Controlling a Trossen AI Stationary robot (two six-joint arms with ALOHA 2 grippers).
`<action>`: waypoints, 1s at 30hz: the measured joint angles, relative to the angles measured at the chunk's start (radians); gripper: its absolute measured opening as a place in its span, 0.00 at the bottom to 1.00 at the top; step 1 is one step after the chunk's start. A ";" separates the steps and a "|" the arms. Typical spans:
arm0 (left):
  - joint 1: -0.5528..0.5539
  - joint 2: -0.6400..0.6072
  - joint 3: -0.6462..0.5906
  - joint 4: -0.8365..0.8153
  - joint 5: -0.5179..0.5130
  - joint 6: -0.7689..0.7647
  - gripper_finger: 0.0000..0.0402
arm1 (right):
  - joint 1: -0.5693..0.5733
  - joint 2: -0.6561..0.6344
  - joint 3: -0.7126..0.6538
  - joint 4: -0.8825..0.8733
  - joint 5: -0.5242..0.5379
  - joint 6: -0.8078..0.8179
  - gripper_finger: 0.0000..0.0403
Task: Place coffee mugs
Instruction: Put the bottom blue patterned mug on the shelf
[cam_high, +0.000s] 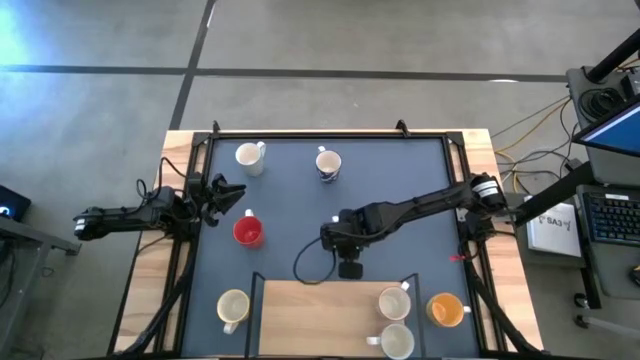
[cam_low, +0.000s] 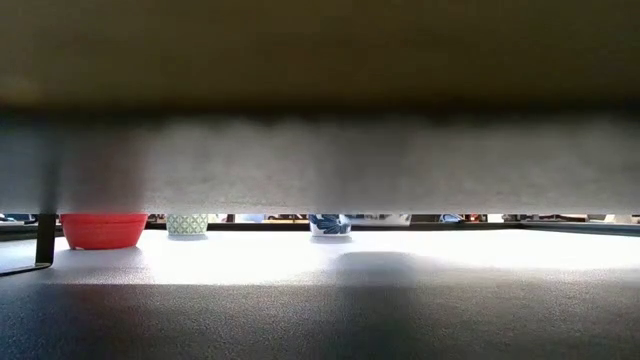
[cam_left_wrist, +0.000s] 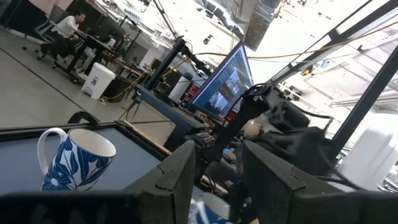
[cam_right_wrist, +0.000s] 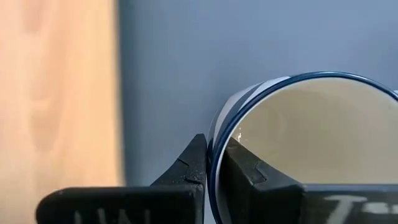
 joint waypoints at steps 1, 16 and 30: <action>0.000 0.000 0.000 0.000 0.000 0.000 0.29 | 0.013 0.000 0.011 -0.005 0.001 -0.001 0.04; 0.000 0.000 0.000 0.000 0.000 0.000 0.29 | 0.275 0.000 0.097 -0.013 0.006 0.106 0.04; 0.000 0.000 0.000 0.000 0.000 0.000 0.29 | 0.437 0.010 0.096 0.006 0.019 0.184 0.04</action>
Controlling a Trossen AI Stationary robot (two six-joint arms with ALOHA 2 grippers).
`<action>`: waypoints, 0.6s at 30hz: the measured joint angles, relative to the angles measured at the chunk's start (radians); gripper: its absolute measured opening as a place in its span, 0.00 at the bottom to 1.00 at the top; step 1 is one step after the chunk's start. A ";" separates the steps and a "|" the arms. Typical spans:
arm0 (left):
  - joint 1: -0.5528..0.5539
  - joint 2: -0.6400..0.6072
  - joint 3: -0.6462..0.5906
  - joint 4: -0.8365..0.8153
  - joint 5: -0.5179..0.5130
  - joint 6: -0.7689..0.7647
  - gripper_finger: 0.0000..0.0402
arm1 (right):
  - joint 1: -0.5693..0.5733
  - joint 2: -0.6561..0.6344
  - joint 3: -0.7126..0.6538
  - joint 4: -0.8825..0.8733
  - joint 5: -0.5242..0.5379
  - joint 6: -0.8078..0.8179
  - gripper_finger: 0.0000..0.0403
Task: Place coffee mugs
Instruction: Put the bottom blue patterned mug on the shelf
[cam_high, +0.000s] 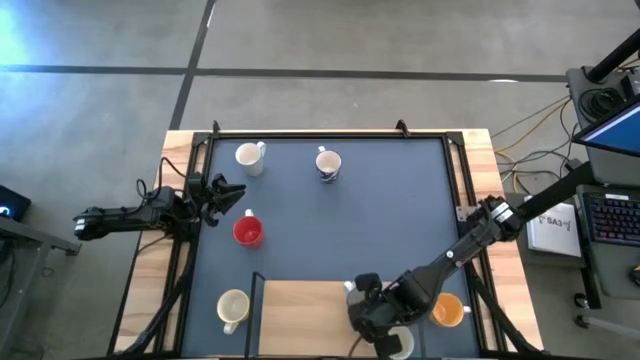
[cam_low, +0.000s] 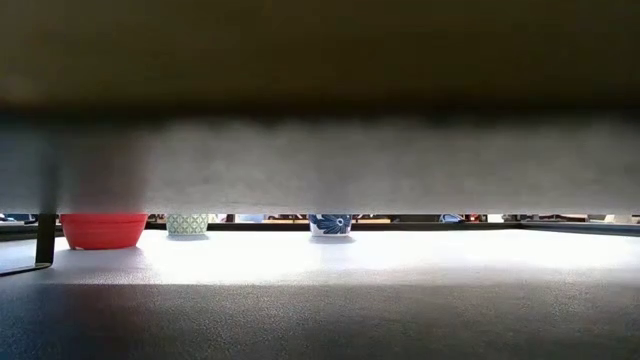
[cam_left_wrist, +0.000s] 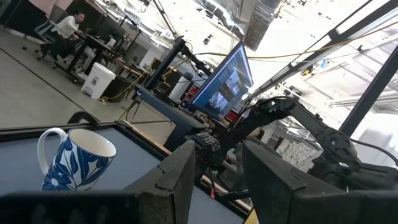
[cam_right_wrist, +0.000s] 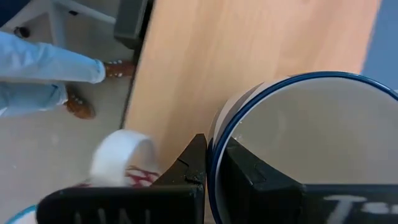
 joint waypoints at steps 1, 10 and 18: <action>0.000 0.000 0.000 0.000 0.000 0.000 0.29 | 0.005 0.000 0.000 0.004 -0.001 0.004 0.04; 0.000 0.000 0.000 0.000 0.000 0.000 0.29 | 0.033 0.002 -0.001 0.060 -0.008 0.007 0.06; 0.000 0.000 0.000 0.000 0.000 0.000 0.29 | 0.046 0.003 -0.002 0.101 -0.016 0.007 0.06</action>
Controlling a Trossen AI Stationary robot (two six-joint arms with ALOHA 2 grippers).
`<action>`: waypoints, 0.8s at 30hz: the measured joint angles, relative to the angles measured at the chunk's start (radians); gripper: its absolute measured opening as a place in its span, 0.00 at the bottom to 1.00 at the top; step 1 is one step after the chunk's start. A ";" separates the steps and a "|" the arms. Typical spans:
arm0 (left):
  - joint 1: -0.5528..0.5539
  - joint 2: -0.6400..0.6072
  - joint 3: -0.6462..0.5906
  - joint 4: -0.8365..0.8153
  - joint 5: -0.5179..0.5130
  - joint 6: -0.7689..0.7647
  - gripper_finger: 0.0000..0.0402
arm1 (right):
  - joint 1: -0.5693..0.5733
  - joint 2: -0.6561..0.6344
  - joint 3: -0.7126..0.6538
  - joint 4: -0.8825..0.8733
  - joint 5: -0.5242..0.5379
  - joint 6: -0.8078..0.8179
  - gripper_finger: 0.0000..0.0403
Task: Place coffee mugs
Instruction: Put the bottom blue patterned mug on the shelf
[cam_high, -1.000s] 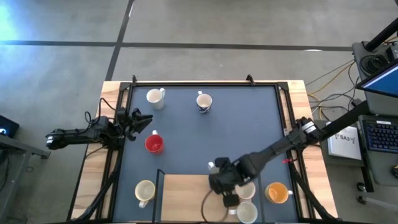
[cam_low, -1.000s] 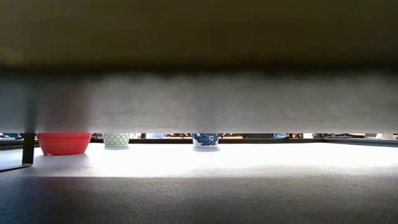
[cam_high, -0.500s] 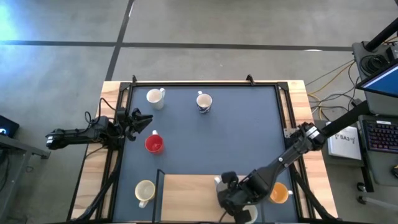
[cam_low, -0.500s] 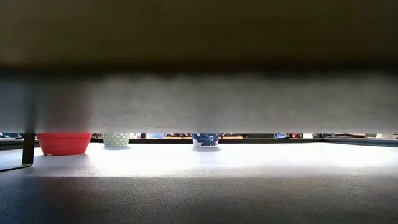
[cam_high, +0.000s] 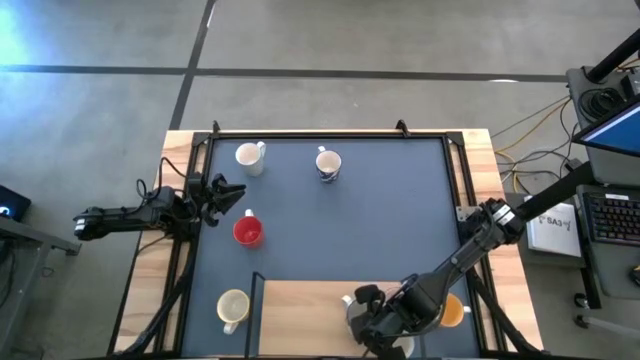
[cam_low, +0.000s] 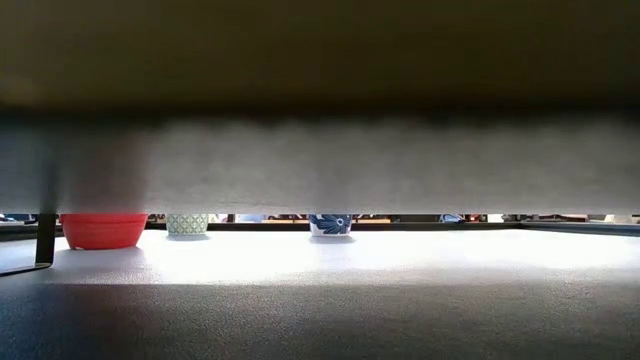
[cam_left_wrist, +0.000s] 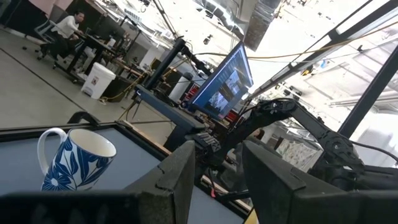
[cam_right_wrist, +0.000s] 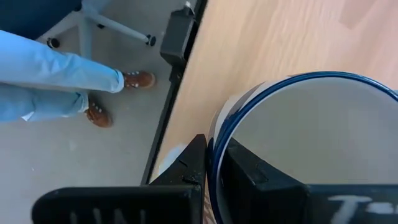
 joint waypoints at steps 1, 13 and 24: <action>0.000 0.000 0.000 0.000 0.000 0.000 0.29 | 0.002 0.000 0.000 0.010 -0.001 0.000 0.06; 0.000 0.000 0.000 0.000 0.000 0.000 0.29 | 0.012 0.000 0.000 0.081 -0.002 0.012 0.07; 0.000 0.000 0.000 0.000 0.000 0.000 0.29 | 0.014 0.000 0.000 0.098 0.002 0.018 0.07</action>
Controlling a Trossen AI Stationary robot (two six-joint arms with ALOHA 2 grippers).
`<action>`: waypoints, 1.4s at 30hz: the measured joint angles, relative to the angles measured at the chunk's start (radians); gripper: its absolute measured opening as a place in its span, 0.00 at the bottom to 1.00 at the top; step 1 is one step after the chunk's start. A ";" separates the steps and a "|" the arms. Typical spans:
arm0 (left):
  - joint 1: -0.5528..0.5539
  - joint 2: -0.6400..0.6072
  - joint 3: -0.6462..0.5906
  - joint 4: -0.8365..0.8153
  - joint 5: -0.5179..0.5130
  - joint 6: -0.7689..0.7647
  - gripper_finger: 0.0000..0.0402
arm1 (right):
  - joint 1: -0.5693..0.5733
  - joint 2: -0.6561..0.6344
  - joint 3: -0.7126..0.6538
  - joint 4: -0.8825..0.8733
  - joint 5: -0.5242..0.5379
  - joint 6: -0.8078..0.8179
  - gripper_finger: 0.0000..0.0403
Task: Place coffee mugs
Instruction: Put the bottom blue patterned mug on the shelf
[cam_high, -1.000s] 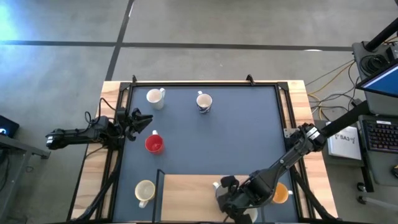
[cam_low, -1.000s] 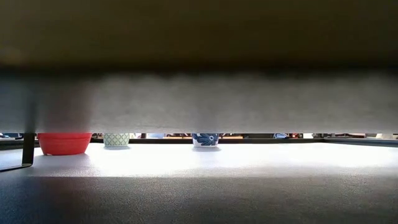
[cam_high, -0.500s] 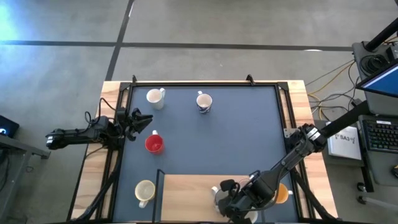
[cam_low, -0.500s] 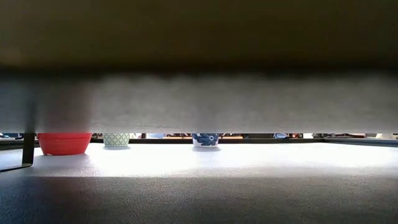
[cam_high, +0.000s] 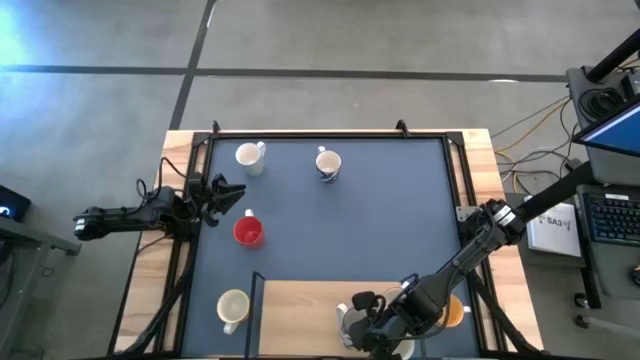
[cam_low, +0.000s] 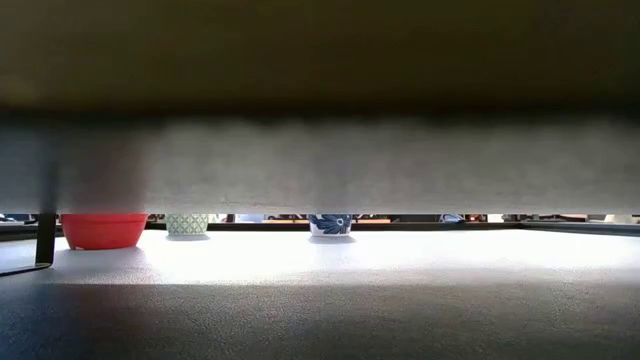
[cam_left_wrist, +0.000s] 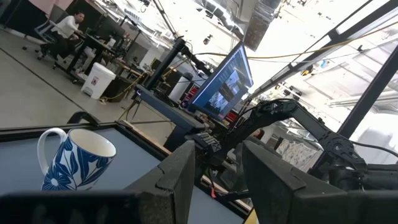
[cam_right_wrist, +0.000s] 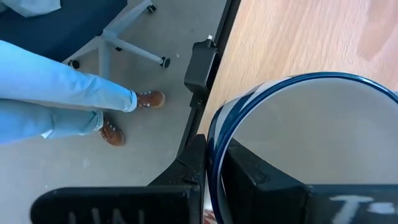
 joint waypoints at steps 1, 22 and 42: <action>0.000 0.000 0.000 0.000 0.000 0.000 0.29 | 0.000 0.000 0.000 0.000 0.002 0.000 0.07; 0.000 0.000 0.000 0.000 0.000 0.000 0.29 | 0.006 0.000 0.000 -0.087 0.105 0.036 0.07; 0.000 0.000 0.000 0.000 0.000 0.000 0.29 | 0.006 0.040 0.028 -0.130 0.123 0.007 0.08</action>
